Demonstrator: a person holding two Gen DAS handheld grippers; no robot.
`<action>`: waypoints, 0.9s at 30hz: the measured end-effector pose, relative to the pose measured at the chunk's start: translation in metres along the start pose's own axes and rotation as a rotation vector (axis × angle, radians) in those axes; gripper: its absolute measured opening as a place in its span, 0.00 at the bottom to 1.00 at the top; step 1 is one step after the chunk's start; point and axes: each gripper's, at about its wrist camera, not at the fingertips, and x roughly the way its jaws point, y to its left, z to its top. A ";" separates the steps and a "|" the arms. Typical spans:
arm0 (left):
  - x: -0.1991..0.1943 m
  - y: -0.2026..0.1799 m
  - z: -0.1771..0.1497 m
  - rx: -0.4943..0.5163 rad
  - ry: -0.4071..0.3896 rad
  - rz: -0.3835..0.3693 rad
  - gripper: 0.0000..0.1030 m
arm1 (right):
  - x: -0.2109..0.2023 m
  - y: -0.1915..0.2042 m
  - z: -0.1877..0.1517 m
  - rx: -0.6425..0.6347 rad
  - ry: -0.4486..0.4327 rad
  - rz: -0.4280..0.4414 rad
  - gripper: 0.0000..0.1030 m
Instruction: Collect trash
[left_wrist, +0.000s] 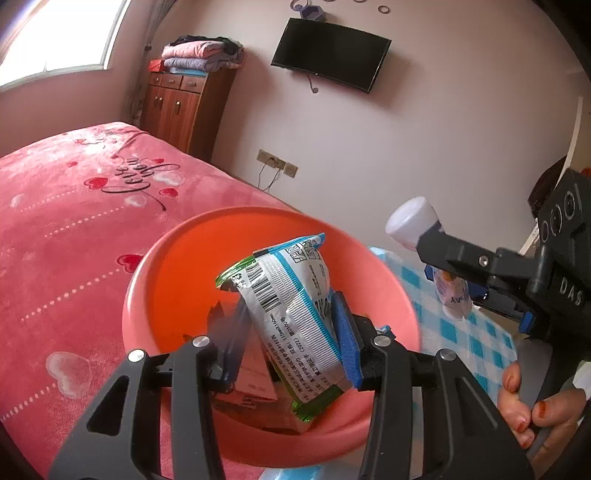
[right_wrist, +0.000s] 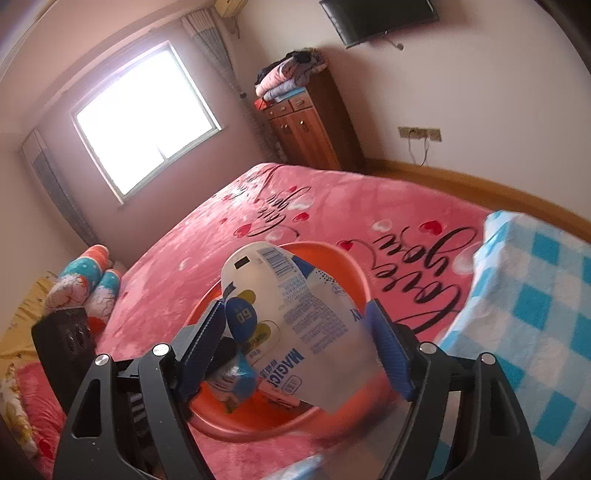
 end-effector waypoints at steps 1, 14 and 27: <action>0.000 0.002 0.001 0.003 -0.006 0.009 0.44 | 0.004 -0.001 -0.001 0.011 0.005 0.004 0.82; -0.010 -0.009 -0.001 0.063 -0.063 0.097 0.90 | -0.047 -0.064 -0.032 0.195 -0.129 -0.078 0.90; -0.036 -0.066 -0.008 0.156 -0.149 0.018 0.96 | -0.111 -0.088 -0.084 0.131 -0.213 -0.344 0.90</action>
